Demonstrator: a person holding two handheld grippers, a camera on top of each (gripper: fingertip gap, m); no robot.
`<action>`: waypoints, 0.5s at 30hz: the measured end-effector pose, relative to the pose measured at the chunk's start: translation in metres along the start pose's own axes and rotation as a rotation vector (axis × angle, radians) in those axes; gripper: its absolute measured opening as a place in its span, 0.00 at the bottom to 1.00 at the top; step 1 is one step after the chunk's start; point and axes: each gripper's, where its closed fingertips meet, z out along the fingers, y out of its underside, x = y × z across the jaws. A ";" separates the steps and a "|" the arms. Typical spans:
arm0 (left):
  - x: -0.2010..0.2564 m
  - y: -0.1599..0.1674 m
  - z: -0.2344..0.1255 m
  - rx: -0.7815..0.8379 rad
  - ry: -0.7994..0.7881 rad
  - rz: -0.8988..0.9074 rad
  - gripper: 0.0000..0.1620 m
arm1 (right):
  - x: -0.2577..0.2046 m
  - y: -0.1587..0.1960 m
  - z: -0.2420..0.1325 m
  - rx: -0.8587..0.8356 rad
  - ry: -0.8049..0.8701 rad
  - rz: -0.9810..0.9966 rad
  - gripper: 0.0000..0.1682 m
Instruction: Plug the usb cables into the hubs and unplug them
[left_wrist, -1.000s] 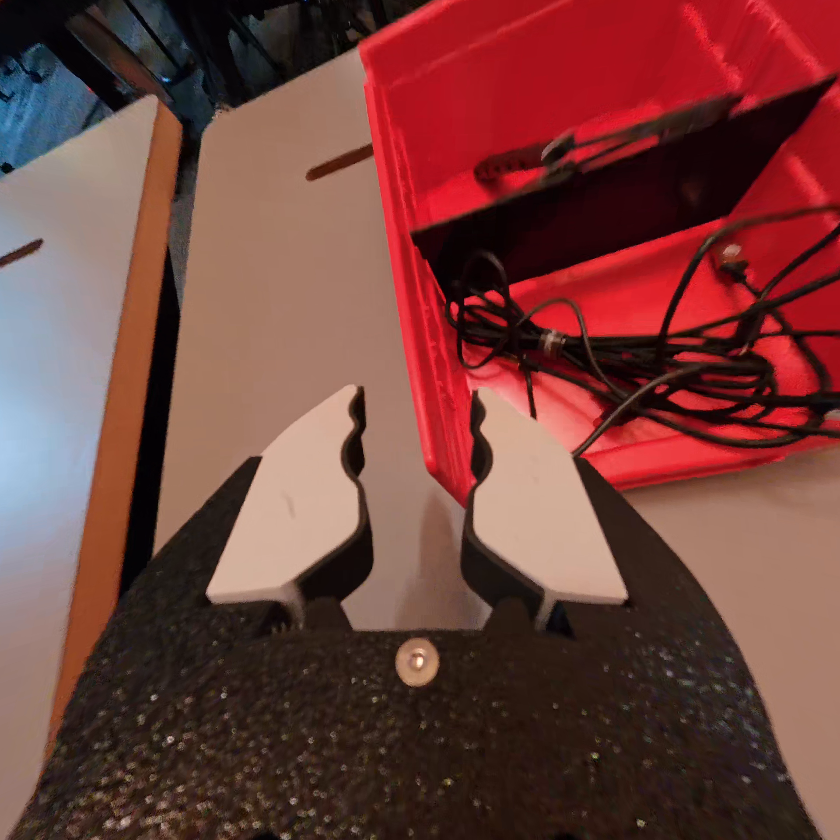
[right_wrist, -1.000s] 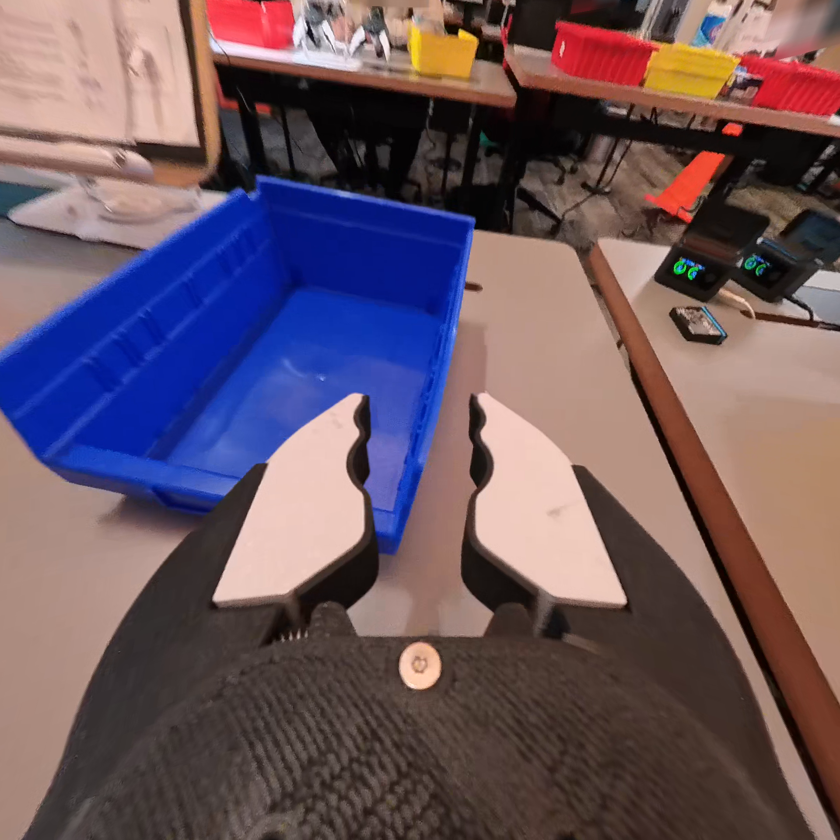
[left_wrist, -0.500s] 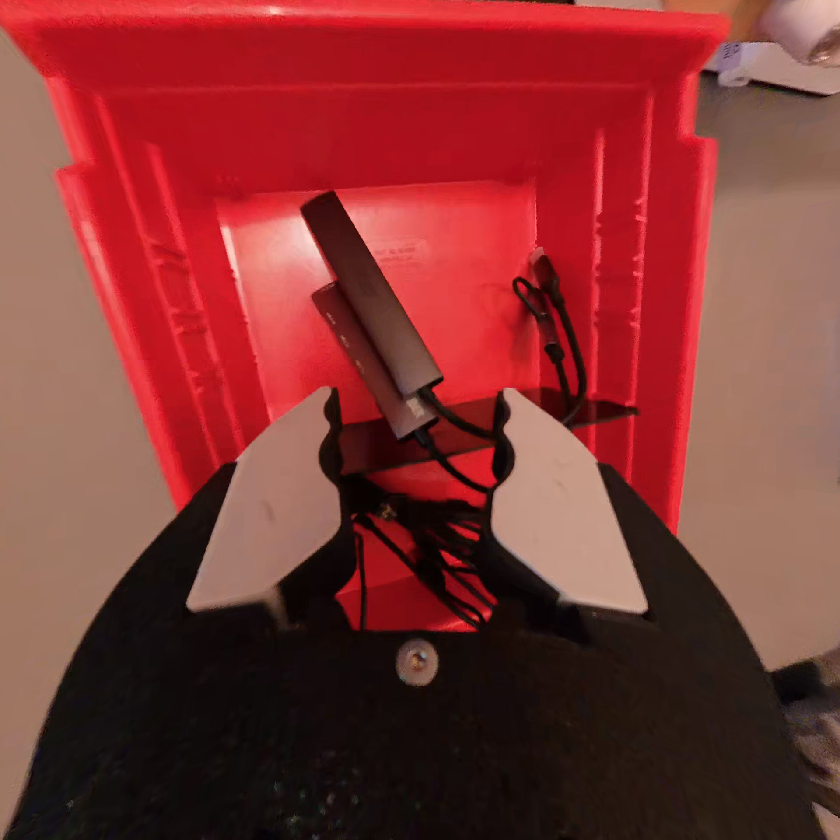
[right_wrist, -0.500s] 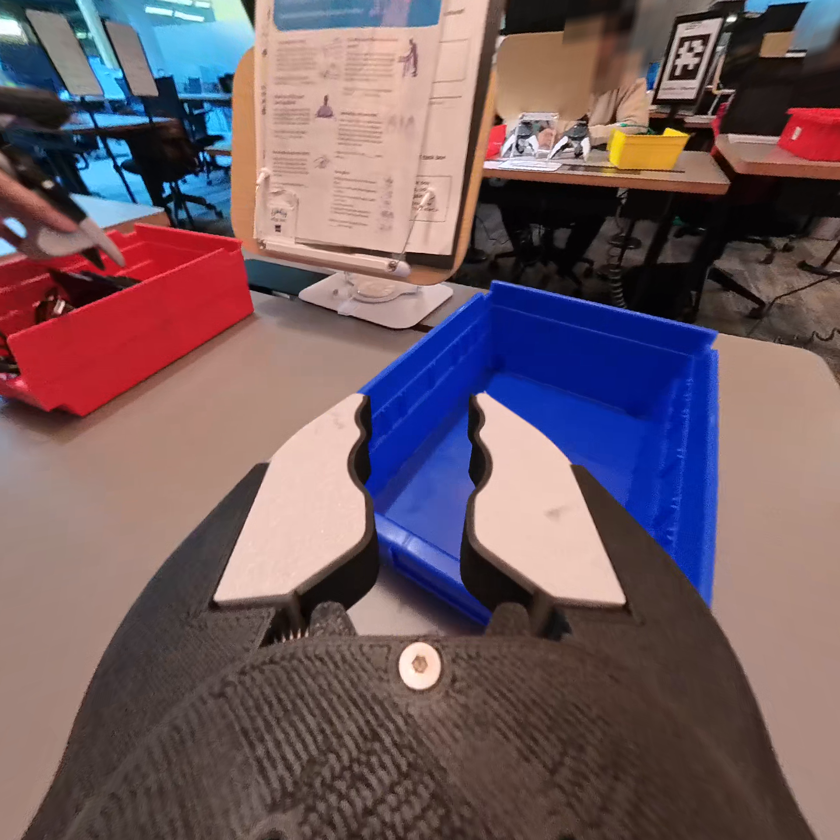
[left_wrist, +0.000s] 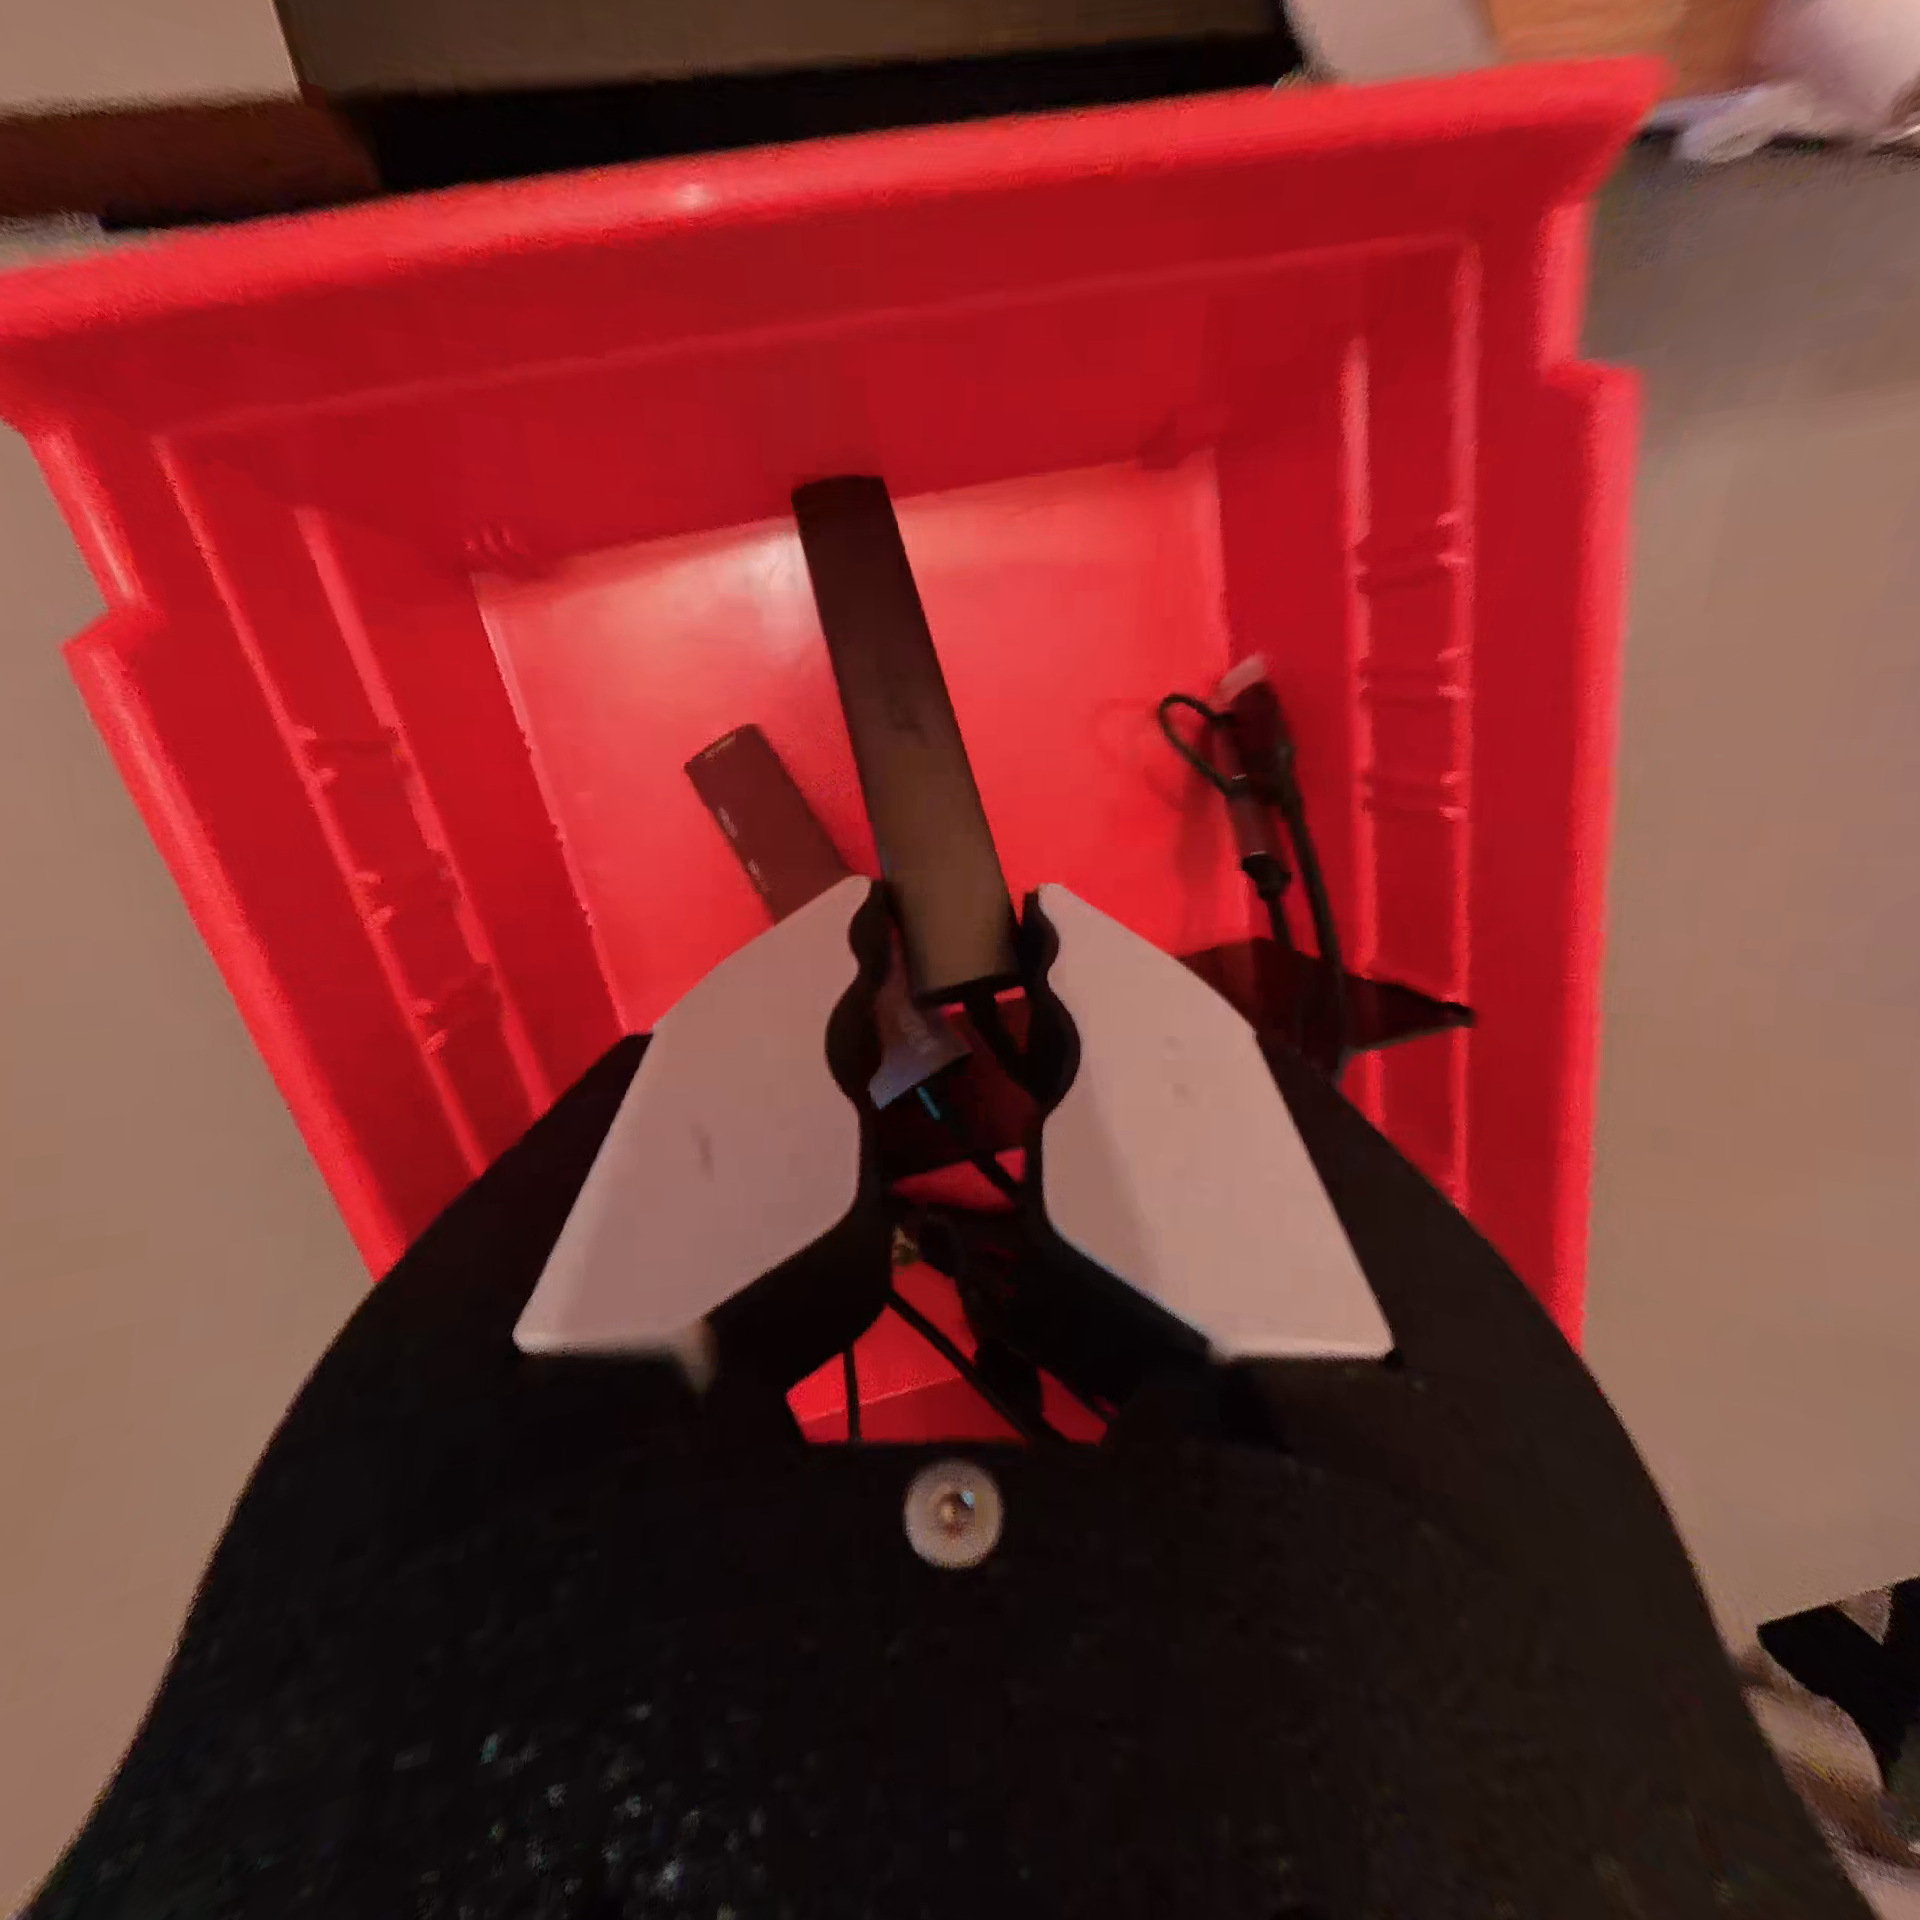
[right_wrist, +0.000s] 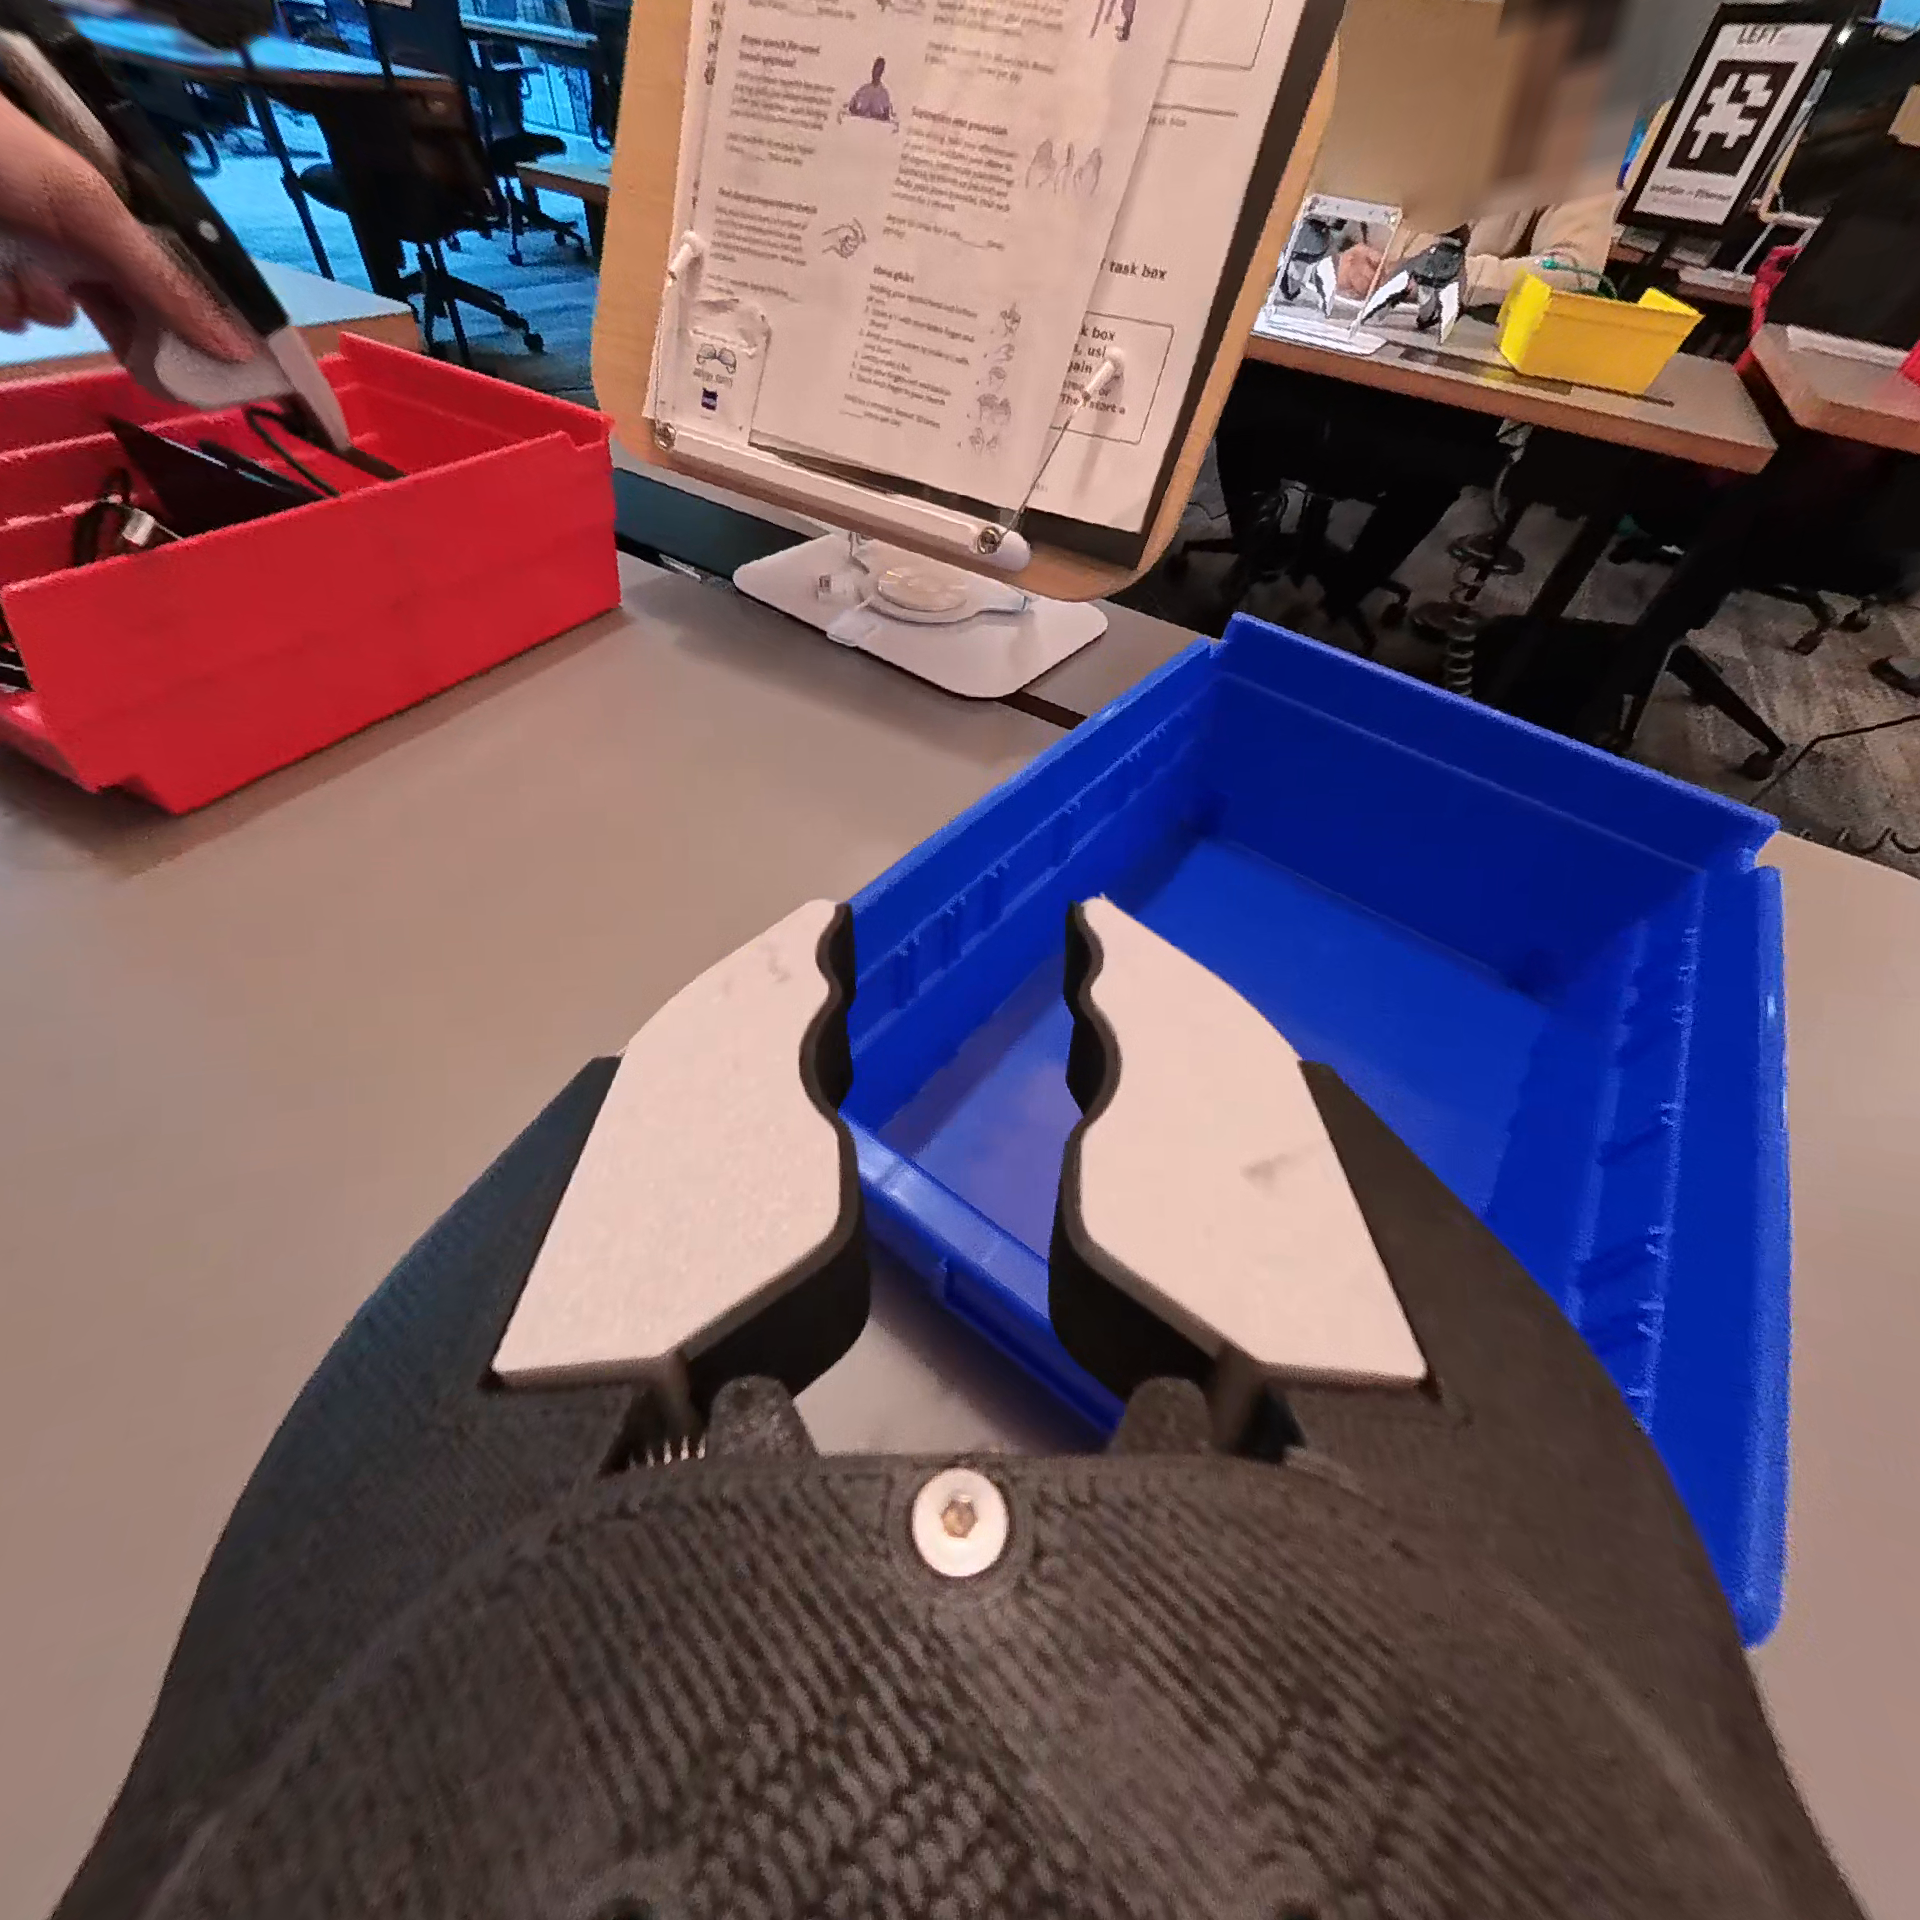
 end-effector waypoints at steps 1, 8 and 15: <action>0.004 -0.005 -0.008 0.040 0.008 0.021 0.14 | -0.002 -0.002 0.000 0.008 -0.005 0.003 0.23; 0.046 -0.028 -0.122 0.426 0.044 0.257 0.14 | -0.036 -0.019 0.007 0.063 -0.095 0.021 0.23; 0.163 0.035 -0.234 0.866 0.081 0.628 0.14 | -0.127 -0.070 0.005 0.284 -0.453 0.314 0.30</action>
